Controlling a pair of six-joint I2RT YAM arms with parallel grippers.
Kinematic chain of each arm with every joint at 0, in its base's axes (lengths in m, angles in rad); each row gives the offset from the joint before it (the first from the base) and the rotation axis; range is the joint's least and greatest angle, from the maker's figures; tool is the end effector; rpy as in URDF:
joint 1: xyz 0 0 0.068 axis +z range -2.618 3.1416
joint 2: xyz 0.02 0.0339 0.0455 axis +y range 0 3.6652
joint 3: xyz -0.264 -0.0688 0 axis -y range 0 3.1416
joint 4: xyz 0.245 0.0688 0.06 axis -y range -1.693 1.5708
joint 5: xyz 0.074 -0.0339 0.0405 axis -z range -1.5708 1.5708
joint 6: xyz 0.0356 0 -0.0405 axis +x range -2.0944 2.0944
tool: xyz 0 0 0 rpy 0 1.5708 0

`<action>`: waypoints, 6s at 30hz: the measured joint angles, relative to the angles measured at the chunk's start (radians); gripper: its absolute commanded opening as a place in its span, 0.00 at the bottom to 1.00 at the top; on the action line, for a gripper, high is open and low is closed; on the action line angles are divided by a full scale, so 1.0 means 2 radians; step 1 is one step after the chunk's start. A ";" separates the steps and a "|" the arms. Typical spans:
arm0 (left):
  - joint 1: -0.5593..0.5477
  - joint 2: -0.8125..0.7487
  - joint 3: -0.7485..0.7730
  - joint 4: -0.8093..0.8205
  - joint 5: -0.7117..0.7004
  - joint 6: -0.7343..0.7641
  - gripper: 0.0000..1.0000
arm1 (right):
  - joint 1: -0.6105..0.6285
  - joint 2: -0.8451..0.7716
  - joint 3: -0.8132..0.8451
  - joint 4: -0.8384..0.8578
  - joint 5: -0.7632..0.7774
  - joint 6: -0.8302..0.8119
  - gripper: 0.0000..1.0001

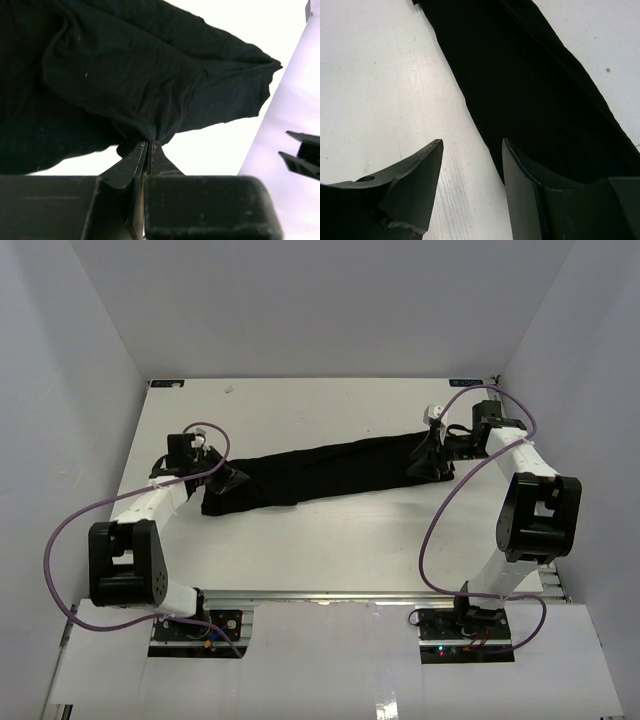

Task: Fold and stack the t-shirts
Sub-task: Fold the other side of the tshirt into a rectangle

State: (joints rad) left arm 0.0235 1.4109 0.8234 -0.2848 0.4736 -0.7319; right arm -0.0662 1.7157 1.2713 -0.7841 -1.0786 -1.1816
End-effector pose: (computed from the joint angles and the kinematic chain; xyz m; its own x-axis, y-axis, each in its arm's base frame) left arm 0.2834 -0.0096 0.2073 -0.7515 -0.6126 -0.2450 -0.3091 0.6549 -0.6896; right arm 0.3369 0.0091 0.2380 -0.1125 -0.4307 -0.8954 -0.9698 0.2440 0.0045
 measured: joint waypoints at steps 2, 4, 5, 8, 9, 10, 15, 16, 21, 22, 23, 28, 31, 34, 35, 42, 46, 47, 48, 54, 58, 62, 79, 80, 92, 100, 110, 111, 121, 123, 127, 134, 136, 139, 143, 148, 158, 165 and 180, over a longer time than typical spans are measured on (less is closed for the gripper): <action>0.002 0.018 0.006 0.010 0.006 -0.011 0.10 | 0.000 0.000 0.000 0.000 0.000 0.000 0.57; 0.005 0.040 0.009 0.021 0.011 -0.022 0.10 | -0.001 0.000 0.000 0.000 0.000 0.000 0.57; 0.006 0.051 0.010 0.025 0.013 -0.025 0.10 | -0.001 0.000 0.000 0.000 0.000 0.000 0.57; 0.011 0.080 0.015 0.037 0.019 -0.037 0.10 | -0.002 0.000 0.000 0.000 0.000 0.000 0.57; 0.013 0.089 0.017 0.041 0.021 -0.040 0.10 | -0.002 0.000 0.000 0.000 0.000 0.000 0.57; 0.015 0.095 0.019 0.043 0.023 -0.043 0.10 | -0.002 0.000 0.000 0.000 0.000 0.000 0.57; 0.027 0.104 0.035 0.052 0.039 -0.048 0.10 | 0.002 0.000 0.000 0.002 0.003 0.009 0.52; 0.029 0.103 0.036 0.054 0.044 -0.048 0.10 | 0.006 0.000 0.000 0.005 0.005 0.018 0.51; 0.035 0.076 0.028 0.053 0.057 -0.048 0.10 | 0.070 0.015 0.012 0.003 0.011 0.023 0.59; 0.035 0.066 0.023 0.052 0.058 -0.049 0.10 | 0.095 0.016 0.011 0.002 0.012 0.015 0.61; 0.036 0.052 0.014 0.051 0.060 -0.049 0.10 | 0.121 0.016 0.011 0.005 0.015 0.009 0.62; 0.036 0.001 -0.015 0.037 0.064 -0.054 0.10 | 0.253 0.015 -0.009 0.103 0.045 -0.005 0.66; 0.036 -0.021 -0.034 0.030 0.065 -0.058 0.10 | 0.306 0.015 -0.035 0.195 0.080 0.012 0.66; 0.036 -0.032 -0.049 0.027 0.065 -0.062 0.10 | 0.349 0.017 -0.063 0.287 0.130 0.036 0.64; 0.036 -0.032 -0.053 0.027 0.065 -0.063 0.10 | 0.360 0.020 -0.068 0.312 0.143 0.043 0.64; 0.036 -0.033 -0.063 0.025 0.068 -0.069 0.10 | 0.416 0.043 -0.105 0.456 0.217 0.074 0.59; 0.036 -0.036 -0.065 0.025 0.070 -0.073 0.10 | 0.436 0.071 -0.104 0.496 0.245 0.079 0.56; 0.036 -0.036 -0.065 0.025 0.070 -0.074 0.10 | 0.440 0.079 -0.103 0.499 0.251 0.080 0.55; 0.036 -0.037 -0.065 0.025 0.070 -0.075 0.10 | 0.443 0.085 -0.102 0.502 0.256 0.080 0.55; 0.036 -0.040 -0.066 0.026 0.072 -0.079 0.10 | 0.453 0.118 -0.094 0.511 0.281 0.081 0.50; 0.036 -0.041 -0.073 0.026 0.072 -0.080 0.10 | 0.453 0.119 -0.093 0.516 0.292 0.081 0.47; 0.036 -0.041 -0.074 0.027 0.073 -0.082 0.10 | 0.453 0.122 -0.093 0.528 0.305 0.083 0.43; 0.037 -0.043 -0.081 0.027 0.074 -0.084 0.10 | 0.456 0.128 -0.098 0.553 0.332 0.092 0.11; 0.037 -0.043 -0.081 0.027 0.074 -0.084 0.10 | 0.456 0.121 -0.102 0.553 0.331 0.093 0.11; 0.043 -0.050 -0.078 -0.007 0.063 -0.054 0.10 | 0.445 0.029 -0.108 0.545 0.300 0.141 0.10; 0.046 -0.060 -0.078 -0.022 0.052 -0.044 0.10 | 0.437 0.028 -0.112 0.519 0.280 0.148 0.12; 0.046 -0.061 -0.078 -0.033 0.051 -0.035 0.10 | 0.437 0.030 -0.124 0.494 0.258 0.149 0.20; 0.046 -0.061 -0.078 -0.035 0.051 -0.034 0.10 | 0.437 0.031 -0.124 0.490 0.254 0.147 0.20; 0.046 -0.078 -0.097 -0.056 0.051 -0.023 0.10 | 0.444 0.062 -0.123 0.450 0.224 0.140 0.20; 0.046 -0.082 -0.103 -0.061 0.052 -0.021 0.10 | 0.446 0.068 -0.123 0.444 0.223 0.141 0.20; 0.046 -0.091 -0.107 -0.072 0.052 -0.019 0.10 | 0.446 0.069 -0.119 0.438 0.219 0.143 0.19; 0.046 -0.108 -0.112 -0.100 0.051 -0.011 0.09 | 0.442 0.065 -0.109 0.414 0.196 0.144 0.19; 0.046 -0.117 -0.119 -0.110 0.051 -0.010 0.09 | 0.439 0.062 -0.108 0.407 0.190 0.144 0.19; 0.046 -0.134 -0.133 -0.127 0.046 -0.010 0.09 | 0.435 0.055 -0.107 0.398 0.182 0.144 0.19; 0.046 -0.149 -0.141 -0.147 0.040 -0.010 0.09 | 0.430 0.050 -0.107 0.389 0.174 0.144 0.18; 0.046 -0.156 -0.143 -0.157 0.033 -0.010 0.09 | 0.424 0.048 -0.106 0.387 0.168 0.151 0.17; 0.046 -0.143 -0.117 -0.182 0.026 -0.018 0.08 | 0.406 0.048 -0.072 0.376 0.147 0.187 0.14; 0.046 -0.113 -0.088 -0.183 0.025 -0.040 0.08 | 0.398 0.055 -0.044 0.375 0.141 0.218 0.15; 0.046 -0.080 -0.098 -0.199 0.047 -0.039 0.08 | 0.393 0.070 -0.027 0.295 0.109 0.154 0.15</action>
State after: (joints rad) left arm 0.1162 1.2514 0.6270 -0.6823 0.5667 -0.8093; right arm 0.7200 1.8565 1.2163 -0.1940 -0.8608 -0.8726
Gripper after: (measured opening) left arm 0.131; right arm 0.147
